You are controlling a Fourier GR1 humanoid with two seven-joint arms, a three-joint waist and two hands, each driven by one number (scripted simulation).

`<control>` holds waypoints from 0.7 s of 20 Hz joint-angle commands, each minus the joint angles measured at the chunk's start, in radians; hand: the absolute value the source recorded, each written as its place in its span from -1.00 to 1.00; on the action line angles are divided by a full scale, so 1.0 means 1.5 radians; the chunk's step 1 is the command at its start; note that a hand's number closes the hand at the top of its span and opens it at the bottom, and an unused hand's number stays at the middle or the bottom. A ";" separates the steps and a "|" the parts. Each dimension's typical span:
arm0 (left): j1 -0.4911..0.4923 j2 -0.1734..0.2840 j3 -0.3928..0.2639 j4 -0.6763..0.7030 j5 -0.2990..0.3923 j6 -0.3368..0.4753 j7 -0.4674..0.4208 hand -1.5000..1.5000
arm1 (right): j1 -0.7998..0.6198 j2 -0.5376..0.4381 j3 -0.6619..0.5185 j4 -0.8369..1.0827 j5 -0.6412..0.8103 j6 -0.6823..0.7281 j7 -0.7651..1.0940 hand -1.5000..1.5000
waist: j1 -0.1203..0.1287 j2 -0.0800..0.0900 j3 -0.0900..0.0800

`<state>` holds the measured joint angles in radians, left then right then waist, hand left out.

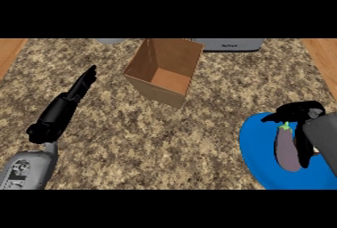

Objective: Pick the eggplant from the plate and place it in the cardboard box

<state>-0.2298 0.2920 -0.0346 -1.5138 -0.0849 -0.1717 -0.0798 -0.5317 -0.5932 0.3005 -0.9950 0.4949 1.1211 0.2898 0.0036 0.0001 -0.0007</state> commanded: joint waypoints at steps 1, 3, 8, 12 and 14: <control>-0.034 0.012 0.037 0.063 0.012 -0.032 -0.020 0.00 | 0.038 0.013 -0.009 -0.024 0.015 0.013 -0.009 -1.00 | -0.004 0.000 0.000; 0.010 -0.011 0.002 -0.048 -0.003 -0.010 0.031 0.00 | 0.034 -0.002 0.020 -0.019 0.029 0.021 -0.070 1.00 | 0.002 0.000 0.001; 0.017 -0.010 0.001 -0.033 -0.016 -0.013 0.018 0.00 | 0.074 -0.002 0.050 -0.045 0.075 -0.124 -0.182 1.00 | 0.006 0.002 0.001; 0.011 -0.020 0.020 0.005 -0.015 -0.012 -0.017 0.00 | 0.074 -0.015 0.032 -0.085 0.094 -0.125 -0.200 1.00 | -0.002 0.000 0.000; -0.013 0.013 0.049 0.034 -0.002 -0.043 -0.031 0.00 | 0.035 -0.006 0.025 -0.036 0.112 -0.146 -0.230 1.00 | 0.001 0.001 0.001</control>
<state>-0.2281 0.2832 -0.0014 -1.5133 -0.1030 -0.1996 -0.0909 -0.4516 -0.6235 0.3385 -1.0716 0.6346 0.9209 0.0050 0.0048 -0.0052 -0.0089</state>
